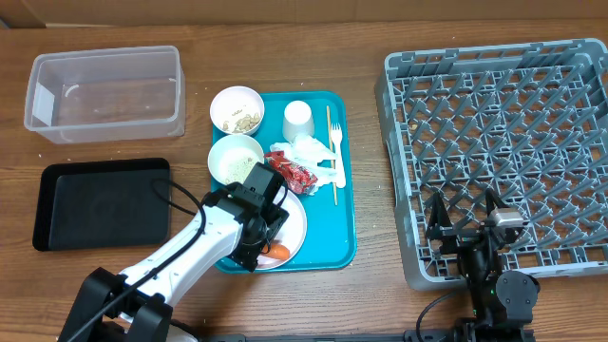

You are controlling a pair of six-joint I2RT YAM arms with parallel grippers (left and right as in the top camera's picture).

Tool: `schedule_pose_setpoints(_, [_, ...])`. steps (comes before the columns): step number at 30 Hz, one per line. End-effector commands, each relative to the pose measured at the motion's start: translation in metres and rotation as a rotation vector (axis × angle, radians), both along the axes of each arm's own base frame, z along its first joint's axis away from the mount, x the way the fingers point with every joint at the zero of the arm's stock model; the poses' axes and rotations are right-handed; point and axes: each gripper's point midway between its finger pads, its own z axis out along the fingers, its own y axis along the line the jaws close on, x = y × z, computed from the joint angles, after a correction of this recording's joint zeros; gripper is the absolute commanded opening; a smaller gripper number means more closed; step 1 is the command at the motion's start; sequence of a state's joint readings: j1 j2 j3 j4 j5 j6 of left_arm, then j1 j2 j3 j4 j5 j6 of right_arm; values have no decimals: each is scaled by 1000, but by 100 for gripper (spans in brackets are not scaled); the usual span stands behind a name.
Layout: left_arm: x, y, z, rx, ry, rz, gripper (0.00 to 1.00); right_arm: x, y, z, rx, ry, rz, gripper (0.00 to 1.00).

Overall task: Sort waste into correct bins and load items into the dishwasher rack
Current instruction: 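Reach the left gripper to the white plate and grasp the carrot, then carry the carrot left and drop it onto the black tray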

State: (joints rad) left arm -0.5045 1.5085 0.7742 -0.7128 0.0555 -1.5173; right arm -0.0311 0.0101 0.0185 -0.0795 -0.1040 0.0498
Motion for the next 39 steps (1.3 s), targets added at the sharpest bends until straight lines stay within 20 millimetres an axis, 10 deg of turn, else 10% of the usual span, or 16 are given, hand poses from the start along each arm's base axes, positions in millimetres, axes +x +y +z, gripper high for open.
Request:
schedule_pose_setpoints(1, [-6,5,-9,26,12,9,87,0,-2,-3,2,1,-8,100])
schedule_pose_setpoints(11, [-1,10,-9,53,-10,44,52,0,-2,-3,2,1,-8,100])
schedule_pose_setpoints(39, [3,8,-8,48,-27,24,4,0,-2,-3,2,1,-8,100])
